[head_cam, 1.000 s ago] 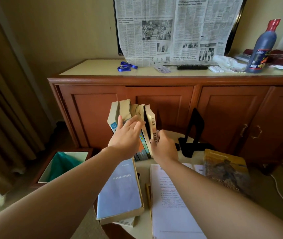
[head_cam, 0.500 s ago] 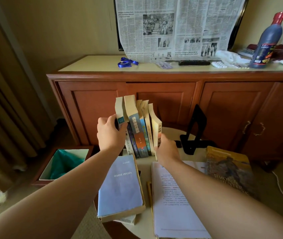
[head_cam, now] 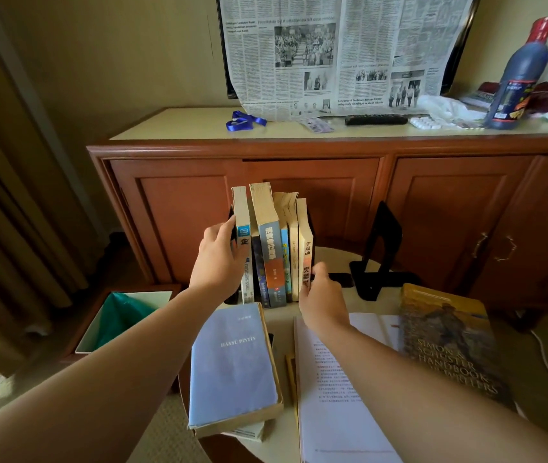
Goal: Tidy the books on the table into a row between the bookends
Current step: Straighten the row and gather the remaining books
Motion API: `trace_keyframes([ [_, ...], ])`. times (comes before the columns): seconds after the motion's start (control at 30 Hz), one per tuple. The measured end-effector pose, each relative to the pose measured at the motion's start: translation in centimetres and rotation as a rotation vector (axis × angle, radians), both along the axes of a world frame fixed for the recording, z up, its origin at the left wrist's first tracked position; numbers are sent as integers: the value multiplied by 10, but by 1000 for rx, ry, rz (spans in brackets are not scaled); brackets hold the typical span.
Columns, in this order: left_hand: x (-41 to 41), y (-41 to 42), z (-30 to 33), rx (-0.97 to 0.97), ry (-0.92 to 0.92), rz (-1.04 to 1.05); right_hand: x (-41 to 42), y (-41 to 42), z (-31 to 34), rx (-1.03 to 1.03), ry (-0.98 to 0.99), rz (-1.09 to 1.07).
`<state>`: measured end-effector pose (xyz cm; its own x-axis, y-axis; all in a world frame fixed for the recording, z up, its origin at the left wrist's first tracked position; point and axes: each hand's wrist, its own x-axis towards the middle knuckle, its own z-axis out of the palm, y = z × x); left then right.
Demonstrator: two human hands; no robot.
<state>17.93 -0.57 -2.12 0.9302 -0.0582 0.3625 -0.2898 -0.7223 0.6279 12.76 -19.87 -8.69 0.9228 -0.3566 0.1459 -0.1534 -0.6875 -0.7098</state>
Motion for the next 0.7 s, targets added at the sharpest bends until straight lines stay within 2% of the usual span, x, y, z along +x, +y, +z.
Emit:
trace_keyframes([
  [0.13, -2, -3, 2, -36, 24, 50, 1, -13, -1, -100, -6, 34],
  [0.3, -7, -4, -9, -72, 49, -15, 10, -19, -1, -132, 28, -36],
  [0.37, -10, -4, -8, -54, -11, 45, 7, -18, -2, -140, -27, -25],
  [0.43, -10, -4, -1, 80, -213, 85, 2, -16, 2, -124, -219, 20],
  [0.53, -9, -20, 20, 366, -469, -35, 10, -18, 17, -229, -433, 87],
  [0.6, -8, -39, 35, 543, -460, -136, 18, -21, 29, -306, -458, 95],
  [0.7, -3, -66, 41, 794, -304, -169, 20, -23, 38, -327, -389, 167],
])
